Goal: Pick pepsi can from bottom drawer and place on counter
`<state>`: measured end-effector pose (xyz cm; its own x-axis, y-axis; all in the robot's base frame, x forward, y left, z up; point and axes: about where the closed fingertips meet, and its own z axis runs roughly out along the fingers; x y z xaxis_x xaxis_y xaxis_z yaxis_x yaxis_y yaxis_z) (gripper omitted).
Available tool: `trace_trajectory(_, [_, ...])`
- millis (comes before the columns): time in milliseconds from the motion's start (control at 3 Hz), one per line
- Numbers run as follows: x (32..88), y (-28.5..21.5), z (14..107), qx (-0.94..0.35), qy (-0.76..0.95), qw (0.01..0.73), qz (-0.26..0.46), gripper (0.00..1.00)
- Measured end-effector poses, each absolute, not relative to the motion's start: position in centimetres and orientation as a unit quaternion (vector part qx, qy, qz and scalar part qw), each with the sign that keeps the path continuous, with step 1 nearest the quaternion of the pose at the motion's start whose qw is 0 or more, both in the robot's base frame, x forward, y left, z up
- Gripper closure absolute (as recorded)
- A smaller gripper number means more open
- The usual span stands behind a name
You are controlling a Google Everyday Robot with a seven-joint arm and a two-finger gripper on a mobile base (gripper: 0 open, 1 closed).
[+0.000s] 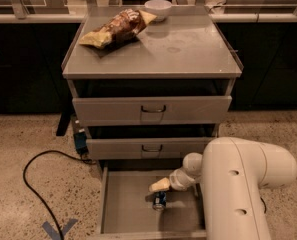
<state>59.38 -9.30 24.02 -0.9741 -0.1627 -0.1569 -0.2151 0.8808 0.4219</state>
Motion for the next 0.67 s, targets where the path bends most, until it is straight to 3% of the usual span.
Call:
trace_trajectory(333, [58.9,-11.0,23.1,-0.087,0.967,0.047,0.236,0.00])
trace_trajectory(667, [57.7,-9.1,21.9,-0.120,0.962,0.019,0.242,0.00])
